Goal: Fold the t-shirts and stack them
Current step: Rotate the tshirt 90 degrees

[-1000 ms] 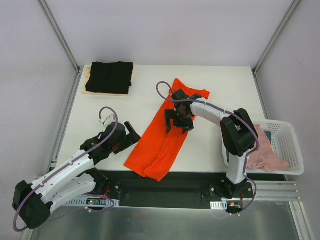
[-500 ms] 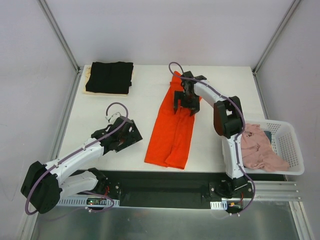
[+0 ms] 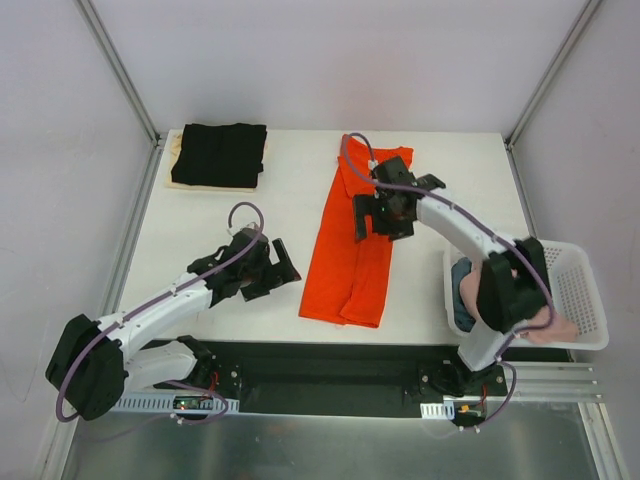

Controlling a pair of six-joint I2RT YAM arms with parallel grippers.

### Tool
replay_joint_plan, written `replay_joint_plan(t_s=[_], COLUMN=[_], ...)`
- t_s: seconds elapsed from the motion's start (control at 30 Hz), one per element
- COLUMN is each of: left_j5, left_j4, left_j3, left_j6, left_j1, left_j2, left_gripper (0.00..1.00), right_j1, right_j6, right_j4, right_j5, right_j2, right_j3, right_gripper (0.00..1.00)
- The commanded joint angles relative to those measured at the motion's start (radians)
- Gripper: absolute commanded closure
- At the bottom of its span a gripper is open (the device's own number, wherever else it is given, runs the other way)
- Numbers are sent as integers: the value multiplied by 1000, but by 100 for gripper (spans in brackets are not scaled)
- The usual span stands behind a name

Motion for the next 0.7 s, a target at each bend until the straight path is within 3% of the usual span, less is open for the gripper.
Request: replay_joint_plan(t_s=[0.0,0.2,0.37,0.57,0.67], left_j5=[135,213,171,143,152], left_j4=[97,186,205,205,205], left_j3=[-38,-56,-33,-16,-12], left_j6=[20,13,13,16,10], left_j1=[1,-60,-111,-115,-120], left_j2=[31,129,227,350,384], left_gripper=[2,11,27,39,50], right_j1=[121,280,326,348,354], right_j6=[127,308,382,412,422], right_j4=[73,41,70,179,199], right_j5=[48,79,79,30,61], right_j2=[-251,-386,-411,-424,-409], right_j3=[-234,-490,-620,-687,-710], right_gripper=[3,3,1,23,34])
